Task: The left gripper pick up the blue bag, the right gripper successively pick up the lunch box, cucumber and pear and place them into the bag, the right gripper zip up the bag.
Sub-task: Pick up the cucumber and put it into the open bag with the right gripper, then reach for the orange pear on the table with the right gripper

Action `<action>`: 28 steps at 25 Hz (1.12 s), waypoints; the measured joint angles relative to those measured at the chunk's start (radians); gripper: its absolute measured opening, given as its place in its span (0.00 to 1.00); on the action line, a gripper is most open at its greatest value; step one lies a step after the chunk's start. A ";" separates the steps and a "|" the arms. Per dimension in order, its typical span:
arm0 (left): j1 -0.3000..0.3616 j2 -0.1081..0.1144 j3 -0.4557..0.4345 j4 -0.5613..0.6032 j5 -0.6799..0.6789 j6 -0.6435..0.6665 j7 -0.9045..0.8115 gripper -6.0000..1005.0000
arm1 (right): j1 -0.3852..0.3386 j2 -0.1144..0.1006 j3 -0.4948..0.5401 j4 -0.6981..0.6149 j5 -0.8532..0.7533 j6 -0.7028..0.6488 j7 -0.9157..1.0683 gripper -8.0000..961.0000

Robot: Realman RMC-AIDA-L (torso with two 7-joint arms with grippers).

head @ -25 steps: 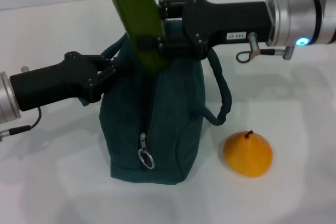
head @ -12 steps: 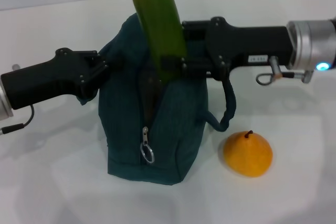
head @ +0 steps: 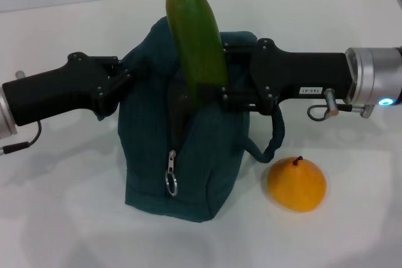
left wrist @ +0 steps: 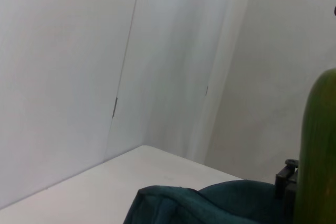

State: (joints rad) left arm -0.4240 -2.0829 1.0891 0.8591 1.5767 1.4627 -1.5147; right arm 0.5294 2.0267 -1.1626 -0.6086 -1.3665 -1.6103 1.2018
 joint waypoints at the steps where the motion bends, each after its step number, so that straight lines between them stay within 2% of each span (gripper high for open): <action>1: -0.002 0.000 0.000 0.000 0.000 0.000 0.003 0.05 | 0.001 0.000 -0.002 0.001 0.005 0.003 -0.001 0.60; 19: -0.021 -0.002 0.000 -0.003 -0.004 -0.018 0.007 0.05 | 0.033 -0.008 -0.032 0.011 0.029 0.007 0.008 0.60; 22: -0.021 -0.002 0.000 -0.004 -0.005 -0.018 0.007 0.05 | 0.029 -0.008 -0.030 0.008 0.031 0.011 0.009 0.72; 25: -0.015 -0.002 -0.001 -0.003 -0.006 -0.020 0.007 0.05 | 0.012 -0.010 0.013 0.001 0.035 -0.004 0.009 0.84; 28: -0.011 -0.002 -0.002 -0.004 -0.008 -0.026 0.007 0.05 | -0.022 -0.017 0.091 -0.011 0.036 -0.088 0.004 0.88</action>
State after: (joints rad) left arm -0.4352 -2.0849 1.0867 0.8552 1.5685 1.4371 -1.5080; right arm 0.5072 2.0100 -1.0715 -0.6193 -1.3310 -1.6987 1.2062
